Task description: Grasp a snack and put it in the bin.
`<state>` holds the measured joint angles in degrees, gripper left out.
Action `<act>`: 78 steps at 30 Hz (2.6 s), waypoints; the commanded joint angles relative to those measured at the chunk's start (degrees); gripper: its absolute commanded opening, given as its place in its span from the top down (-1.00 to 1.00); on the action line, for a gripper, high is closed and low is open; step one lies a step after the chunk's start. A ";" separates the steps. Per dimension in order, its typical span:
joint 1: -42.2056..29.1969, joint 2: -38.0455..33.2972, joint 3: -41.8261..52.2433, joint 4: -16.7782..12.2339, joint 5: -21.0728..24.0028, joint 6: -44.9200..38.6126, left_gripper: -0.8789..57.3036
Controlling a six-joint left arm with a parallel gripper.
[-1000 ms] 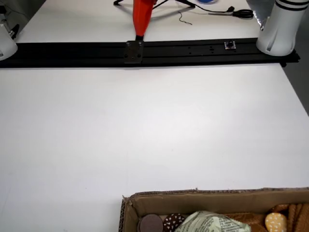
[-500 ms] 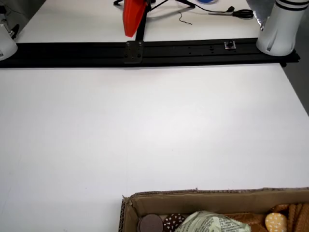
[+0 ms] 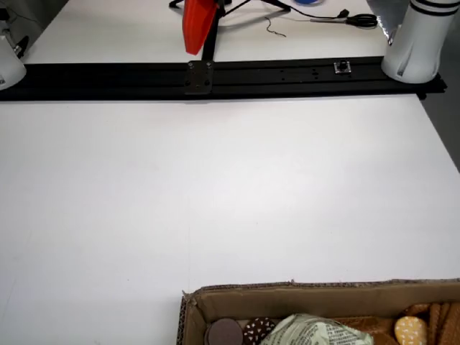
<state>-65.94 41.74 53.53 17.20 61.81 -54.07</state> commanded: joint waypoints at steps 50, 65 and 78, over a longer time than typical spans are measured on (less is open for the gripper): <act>0.59 -0.08 -0.01 -0.15 0.24 0.01 0.82; 0.29 -0.08 -0.01 -0.15 0.24 0.01 0.82; 0.95 -0.08 -0.01 -0.15 0.24 0.01 0.82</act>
<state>-65.09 41.65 53.52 17.05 62.05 -54.05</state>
